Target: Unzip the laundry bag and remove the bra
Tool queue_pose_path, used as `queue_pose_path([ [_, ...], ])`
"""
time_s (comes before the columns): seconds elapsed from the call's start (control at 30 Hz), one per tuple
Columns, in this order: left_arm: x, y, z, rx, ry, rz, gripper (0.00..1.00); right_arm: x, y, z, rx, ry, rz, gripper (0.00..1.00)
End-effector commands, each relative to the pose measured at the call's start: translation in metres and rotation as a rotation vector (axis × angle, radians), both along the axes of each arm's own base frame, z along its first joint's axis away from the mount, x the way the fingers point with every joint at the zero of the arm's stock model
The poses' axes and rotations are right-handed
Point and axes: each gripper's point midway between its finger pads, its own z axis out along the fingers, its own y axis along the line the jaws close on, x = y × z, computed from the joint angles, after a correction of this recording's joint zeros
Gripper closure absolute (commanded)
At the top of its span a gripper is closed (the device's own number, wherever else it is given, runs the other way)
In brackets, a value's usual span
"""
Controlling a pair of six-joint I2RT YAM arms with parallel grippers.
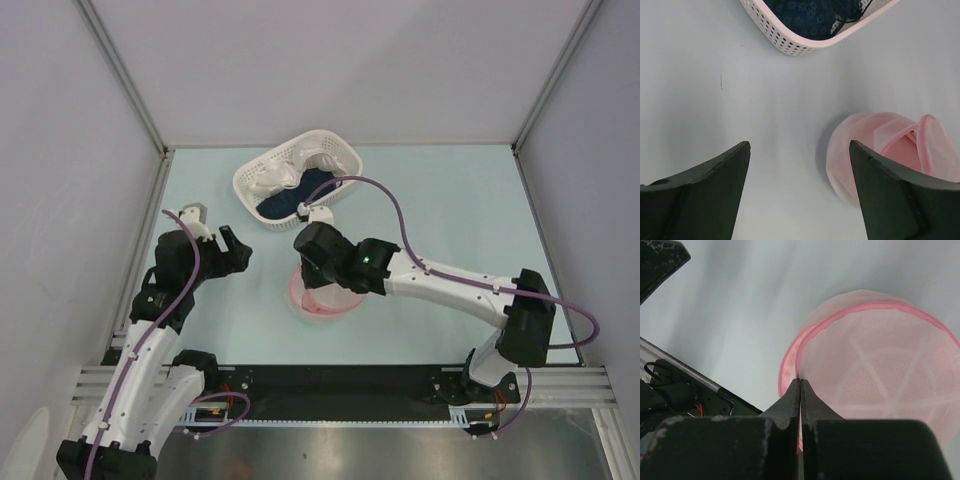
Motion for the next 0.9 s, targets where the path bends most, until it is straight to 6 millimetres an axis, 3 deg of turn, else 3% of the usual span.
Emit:
queue_pose_path([
  [0.0, 0.004, -0.008, 0.010, -0.015, -0.057, -0.058, 0.16, 0.008, -0.012, 0.026, 0.124, -0.015, -0.043, 1.00],
  [0.1, 0.004, -0.009, 0.010, -0.019, -0.057, -0.065, 0.16, 0.012, -0.026, 0.028, 0.139, -0.017, -0.074, 1.00],
  [0.23, 0.005, -0.015, 0.013, -0.040, -0.070, -0.091, 0.17, 0.015, -0.048, 0.045, 0.191, -0.041, -0.113, 0.98],
  [0.4, 0.001, -0.039, 0.018, -0.118, -0.086, -0.197, 0.20, 0.021, -0.071, 0.055, 0.238, -0.058, -0.163, 0.95],
  [0.57, -0.006, -0.060, 0.012, -0.147, -0.061, -0.254, 0.20, 0.022, -0.099, 0.048, 0.233, -0.055, -0.218, 0.94],
  [0.7, -0.015, -0.089, 0.003, -0.174, -0.029, -0.318, 0.21, 0.021, -0.123, 0.042, 0.220, -0.057, -0.272, 0.92],
  [0.87, -0.018, -0.104, -0.013, -0.196, 0.026, -0.337, 0.21, 0.020, -0.161, 0.033, 0.175, -0.065, -0.359, 0.90],
])
